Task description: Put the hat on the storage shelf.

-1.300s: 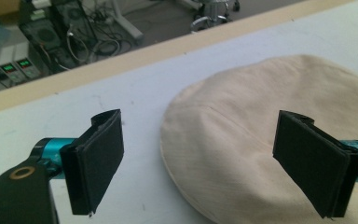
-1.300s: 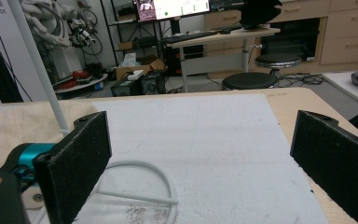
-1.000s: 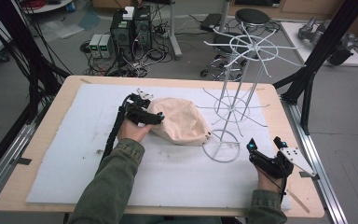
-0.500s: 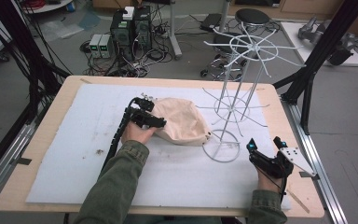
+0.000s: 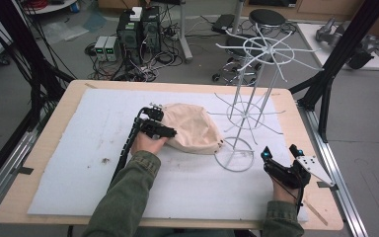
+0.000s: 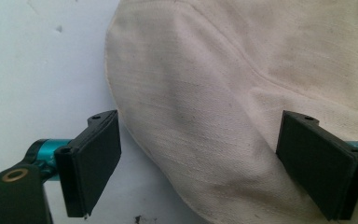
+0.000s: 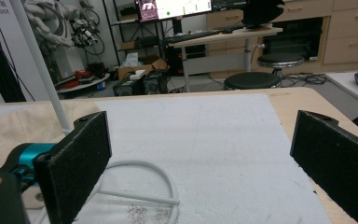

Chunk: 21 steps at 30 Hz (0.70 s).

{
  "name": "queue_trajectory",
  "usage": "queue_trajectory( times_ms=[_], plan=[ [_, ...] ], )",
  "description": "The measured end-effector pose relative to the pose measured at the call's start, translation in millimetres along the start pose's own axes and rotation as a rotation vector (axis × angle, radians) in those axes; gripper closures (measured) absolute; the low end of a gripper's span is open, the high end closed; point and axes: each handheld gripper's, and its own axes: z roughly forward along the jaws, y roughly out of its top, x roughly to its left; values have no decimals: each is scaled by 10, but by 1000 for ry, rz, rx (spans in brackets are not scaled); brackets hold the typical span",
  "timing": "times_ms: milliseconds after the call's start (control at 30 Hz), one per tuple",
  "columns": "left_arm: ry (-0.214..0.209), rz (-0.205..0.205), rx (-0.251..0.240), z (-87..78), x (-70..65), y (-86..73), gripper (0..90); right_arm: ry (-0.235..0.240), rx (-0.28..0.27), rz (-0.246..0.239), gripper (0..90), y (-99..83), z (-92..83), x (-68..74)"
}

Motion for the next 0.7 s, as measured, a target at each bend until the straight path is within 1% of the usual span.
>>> queue_trajectory(
  times_ms=[67,100,133,300,333,367,400,467,500,667,700],
  plan=[
    [-2,-7,9,21,-2,-4,143,1,-1,0,43,0,0,0],
    [-11,-23,33,67,-4,-15,143,2,1,2,43,0,-3,4],
    [-17,-31,38,85,-4,-19,143,2,1,0,43,1,-2,2],
    [-14,-64,40,131,-7,-31,146,3,-3,3,43,0,2,-1],
    [-14,-64,40,131,-7,-31,151,2,-2,3,43,0,3,-2],
    [-16,-74,38,135,-5,-32,155,3,-5,4,43,-1,4,-1],
    [-22,-83,42,136,3,-37,161,4,-4,4,43,0,3,-2],
    [-21,-83,47,139,7,-38,174,4,-3,3,43,0,2,-1],
    [-26,-94,52,147,11,-39,188,5,-3,2,43,0,2,0],
    [-31,-104,55,137,24,-29,246,7,0,5,43,1,-2,4],
    [-33,-115,62,123,32,-24,261,8,-2,1,43,1,0,1]
  ],
)
